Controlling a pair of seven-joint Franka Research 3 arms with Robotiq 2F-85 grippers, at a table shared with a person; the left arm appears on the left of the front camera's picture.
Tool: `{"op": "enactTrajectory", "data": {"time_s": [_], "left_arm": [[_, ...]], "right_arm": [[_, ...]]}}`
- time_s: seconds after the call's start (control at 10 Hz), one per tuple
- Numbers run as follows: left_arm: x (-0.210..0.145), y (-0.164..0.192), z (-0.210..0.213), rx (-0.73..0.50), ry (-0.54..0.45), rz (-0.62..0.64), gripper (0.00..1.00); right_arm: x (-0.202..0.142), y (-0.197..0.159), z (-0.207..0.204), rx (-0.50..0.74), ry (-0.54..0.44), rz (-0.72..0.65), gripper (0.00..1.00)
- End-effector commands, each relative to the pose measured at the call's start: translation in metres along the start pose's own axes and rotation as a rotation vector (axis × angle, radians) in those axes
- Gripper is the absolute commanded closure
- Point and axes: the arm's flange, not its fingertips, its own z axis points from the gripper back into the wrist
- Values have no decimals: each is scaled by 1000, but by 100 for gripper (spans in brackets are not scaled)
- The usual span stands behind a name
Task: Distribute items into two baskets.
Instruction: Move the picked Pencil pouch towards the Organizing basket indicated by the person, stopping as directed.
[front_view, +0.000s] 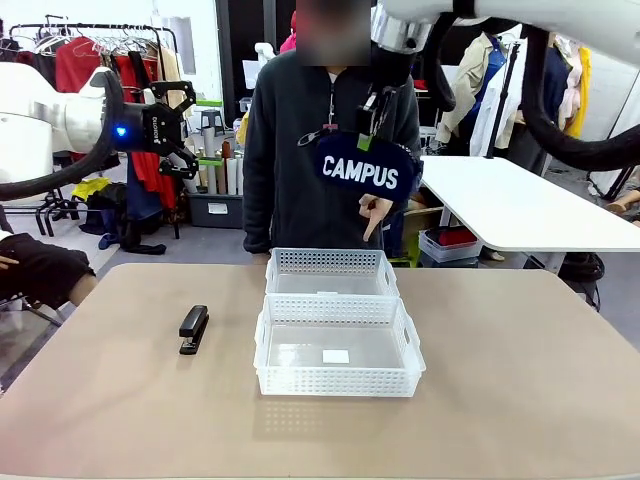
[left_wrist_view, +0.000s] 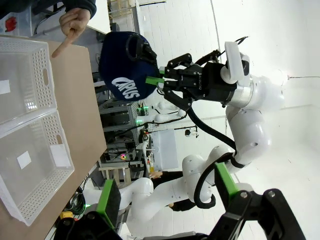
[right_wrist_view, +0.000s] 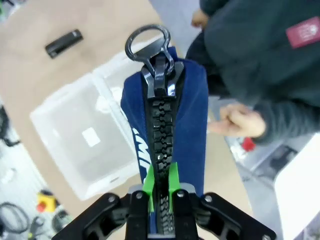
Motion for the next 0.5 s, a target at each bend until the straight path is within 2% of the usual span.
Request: {"op": "enactTrajectory", "data": {"time_s": [0.0, 0.1, 0.4], "left_arm": [[-2, -1, 2, 6, 0, -4, 0], [-2, -1, 2, 6, 0, -4, 0], [-2, -1, 2, 6, 0, -4, 0]], "right_arm": [[5, -9, 0, 0, -33, 70, 100], [0, 0, 0, 0, 0, 0, 100], [0, 0, 0, 0, 0, 0, 100]]}}
